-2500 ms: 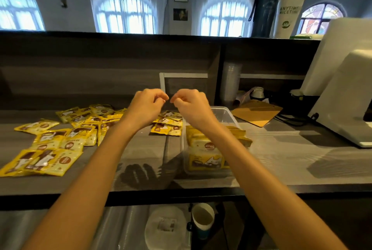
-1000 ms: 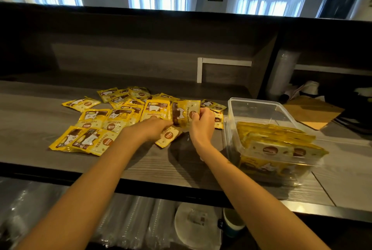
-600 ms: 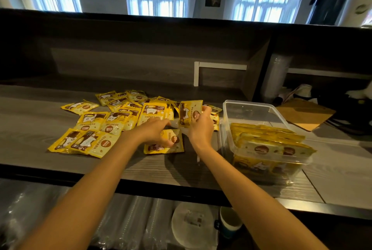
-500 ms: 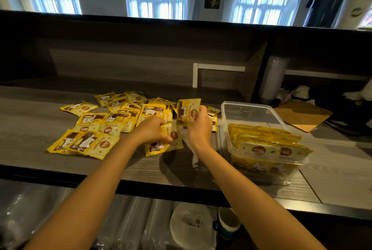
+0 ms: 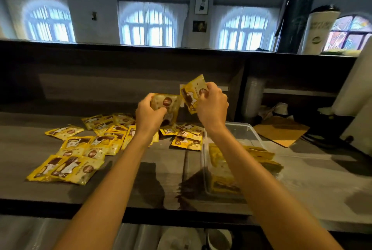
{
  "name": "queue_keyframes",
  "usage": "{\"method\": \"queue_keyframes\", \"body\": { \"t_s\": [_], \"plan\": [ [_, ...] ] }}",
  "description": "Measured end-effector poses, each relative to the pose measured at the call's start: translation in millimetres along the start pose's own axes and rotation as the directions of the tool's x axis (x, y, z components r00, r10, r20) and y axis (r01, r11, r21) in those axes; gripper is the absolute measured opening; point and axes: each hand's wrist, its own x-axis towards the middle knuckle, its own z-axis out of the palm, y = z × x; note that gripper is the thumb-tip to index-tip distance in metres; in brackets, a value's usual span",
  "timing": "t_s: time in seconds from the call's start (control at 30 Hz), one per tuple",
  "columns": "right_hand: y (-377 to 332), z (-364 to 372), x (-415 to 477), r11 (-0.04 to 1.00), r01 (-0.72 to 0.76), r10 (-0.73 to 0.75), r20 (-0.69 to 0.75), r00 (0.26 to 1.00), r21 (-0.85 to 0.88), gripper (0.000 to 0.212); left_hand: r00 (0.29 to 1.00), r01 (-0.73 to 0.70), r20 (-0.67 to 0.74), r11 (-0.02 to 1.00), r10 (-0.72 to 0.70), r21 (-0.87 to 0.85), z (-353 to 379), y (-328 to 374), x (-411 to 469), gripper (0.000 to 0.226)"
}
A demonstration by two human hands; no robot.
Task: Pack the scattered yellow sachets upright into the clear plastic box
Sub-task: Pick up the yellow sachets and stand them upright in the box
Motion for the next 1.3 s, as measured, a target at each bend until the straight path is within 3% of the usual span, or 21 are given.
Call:
{"method": "queue_keyframes", "body": {
  "t_s": [0.07,0.17,0.33,0.57,0.77,0.97,1.3],
  "plan": [
    [12,-18,10,0.999,-0.005,0.005,-0.002,1.0,-0.034,0.018,0.999,-0.028,0.037,0.998,0.03,-0.062,15,11,-3,0.012],
    [34,-47,22,0.995,-0.041,0.042,0.014,0.999,-0.087,0.02,0.993,-0.032,0.109,0.986,0.05,-0.161,41,22,-10,0.018],
    [71,-84,28,0.983,-0.111,0.122,0.067,0.99,-0.149,0.022,0.969,0.004,0.243,0.976,0.05,-0.219,84,29,-26,0.004],
    [103,-107,19,0.971,-0.189,0.218,0.212,0.953,-0.149,0.019,0.895,0.018,0.445,0.995,0.028,-0.099,102,17,-42,0.015],
    [105,-102,8,0.975,-0.1,0.183,0.463,0.868,-0.198,0.025,0.824,-0.028,0.567,1.0,0.02,0.005,89,8,-45,0.018],
    [106,-106,9,0.925,0.098,0.121,0.529,0.84,-0.368,0.027,0.773,-0.055,0.633,0.99,-0.038,0.127,79,1,-48,0.02],
    [110,-115,7,0.864,0.246,0.183,0.73,0.659,-0.439,0.036,0.64,-0.073,0.76,0.976,-0.113,0.207,71,10,-45,0.021]
  ]
}}
